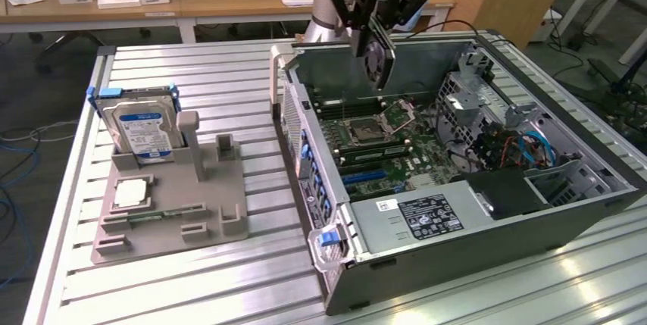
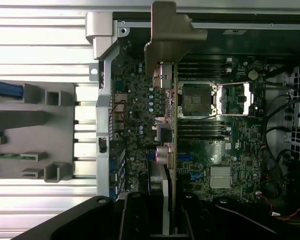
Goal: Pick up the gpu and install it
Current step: 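Pick up the gpu and move the gpu toward the slot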
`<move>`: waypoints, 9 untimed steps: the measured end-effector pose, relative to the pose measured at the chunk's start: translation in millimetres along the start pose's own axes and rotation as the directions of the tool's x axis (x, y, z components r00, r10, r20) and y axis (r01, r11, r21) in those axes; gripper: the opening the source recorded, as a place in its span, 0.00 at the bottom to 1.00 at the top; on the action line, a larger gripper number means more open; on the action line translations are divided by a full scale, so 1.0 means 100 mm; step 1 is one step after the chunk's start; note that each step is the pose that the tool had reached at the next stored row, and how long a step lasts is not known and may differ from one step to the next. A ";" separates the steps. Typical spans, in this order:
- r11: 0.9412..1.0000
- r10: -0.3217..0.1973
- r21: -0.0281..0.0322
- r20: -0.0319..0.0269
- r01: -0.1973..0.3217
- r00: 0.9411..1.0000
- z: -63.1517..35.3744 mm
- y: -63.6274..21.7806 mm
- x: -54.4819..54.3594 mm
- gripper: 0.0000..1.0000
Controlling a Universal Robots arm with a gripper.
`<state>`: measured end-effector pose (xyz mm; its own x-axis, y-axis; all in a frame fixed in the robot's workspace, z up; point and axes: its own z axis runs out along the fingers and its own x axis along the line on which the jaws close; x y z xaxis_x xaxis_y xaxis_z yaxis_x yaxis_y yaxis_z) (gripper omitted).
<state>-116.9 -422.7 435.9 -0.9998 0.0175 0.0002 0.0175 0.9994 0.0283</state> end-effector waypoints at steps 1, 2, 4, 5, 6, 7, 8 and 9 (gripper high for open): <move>1.000 0.000 0.000 0.000 0.000 1.000 0.000 0.000 -0.01 0.28; 1.000 0.000 0.000 0.000 0.000 1.000 0.001 0.000 -0.03 0.28; 1.000 0.000 0.000 0.000 0.000 1.000 0.001 0.001 -0.05 0.28; 1.000 0.000 0.000 0.000 0.000 1.000 0.001 0.001 -0.06 0.28; 1.000 0.000 0.000 0.000 0.000 1.000 0.002 0.001 -0.07 0.28; 1.000 0.000 0.000 0.000 0.000 1.000 0.002 0.001 -0.08 0.28; 1.000 0.000 0.000 0.000 0.000 1.000 0.002 0.001 -0.09 0.28; 1.000 0.000 0.000 0.000 0.000 1.000 0.003 0.002 -0.10 0.28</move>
<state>-106.6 -422.7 435.6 -0.9999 0.0170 0.0002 0.0170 0.9995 0.0283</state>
